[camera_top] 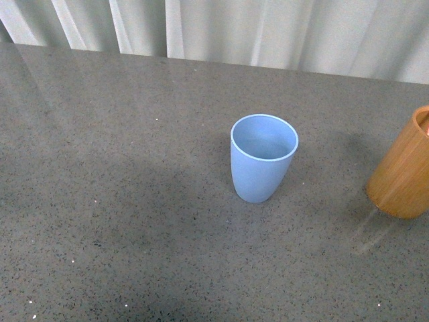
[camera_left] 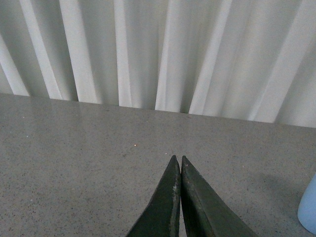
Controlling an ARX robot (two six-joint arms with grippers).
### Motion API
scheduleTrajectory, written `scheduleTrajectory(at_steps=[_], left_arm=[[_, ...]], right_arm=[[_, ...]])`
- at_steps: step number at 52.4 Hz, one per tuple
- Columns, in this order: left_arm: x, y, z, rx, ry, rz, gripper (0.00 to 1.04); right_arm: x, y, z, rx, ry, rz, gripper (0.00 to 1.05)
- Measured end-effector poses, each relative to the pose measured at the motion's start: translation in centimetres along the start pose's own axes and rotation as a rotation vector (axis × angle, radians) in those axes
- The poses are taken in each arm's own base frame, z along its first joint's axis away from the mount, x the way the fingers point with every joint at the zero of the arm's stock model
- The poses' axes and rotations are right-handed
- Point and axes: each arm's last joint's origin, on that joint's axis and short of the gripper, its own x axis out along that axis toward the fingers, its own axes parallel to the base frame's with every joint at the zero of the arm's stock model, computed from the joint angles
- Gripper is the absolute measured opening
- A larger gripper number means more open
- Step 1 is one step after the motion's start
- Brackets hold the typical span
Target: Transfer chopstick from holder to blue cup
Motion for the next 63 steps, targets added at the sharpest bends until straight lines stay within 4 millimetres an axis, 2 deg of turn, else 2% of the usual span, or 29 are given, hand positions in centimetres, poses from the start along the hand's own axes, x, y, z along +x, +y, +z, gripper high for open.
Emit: scheduleTrajectory(at_steps=[18, 25, 40, 41, 44, 48, 54, 55, 59, 63], left_arm=[[-0.6, 0.0, 0.0, 0.000, -0.002, 0.000, 0.04], [-1.7, 0.0, -0.3, 0.001, 0.005, 0.000, 0.04], [-1.7, 0.0, -0.3, 0.001, 0.006, 0.000, 0.04], [-1.7, 0.0, -0.3, 0.001, 0.006, 0.000, 0.04], [-1.7, 0.0, -0.3, 0.001, 0.006, 0.001, 0.04], [-1.7, 0.0, -0.3, 0.001, 0.006, 0.000, 0.14], [-1.7, 0.0, -0.3, 0.001, 0.006, 0.000, 0.32], [-1.7, 0.0, -0.3, 0.001, 0.006, 0.000, 0.34], [-1.7, 0.0, -0.3, 0.001, 0.006, 0.001, 0.51], [-1.7, 0.0, -0.3, 0.001, 0.006, 0.000, 0.64]], right_arm=[[0.0, 0.0, 0.0, 0.000, 0.000, 0.000, 0.95], [0.0, 0.0, 0.0, 0.000, 0.000, 0.000, 0.95], [0.0, 0.0, 0.0, 0.000, 0.001, -0.001, 0.95], [0.0, 0.0, -0.1, 0.014, 0.031, -0.017, 0.95], [0.4, -0.5, -0.1, 0.075, 0.324, -0.119, 0.95], [1.6, -1.4, -0.1, 0.108, 0.435, -0.143, 0.95], [3.8, -2.9, 0.7, 0.119, 0.425, -0.131, 0.95], [4.4, -3.3, 1.0, 0.117, 0.418, -0.125, 0.95], [7.9, -4.5, 2.2, 0.075, 0.410, -0.028, 0.95], [10.5, -5.0, 2.2, 0.048, 0.453, 0.054, 0.95]])
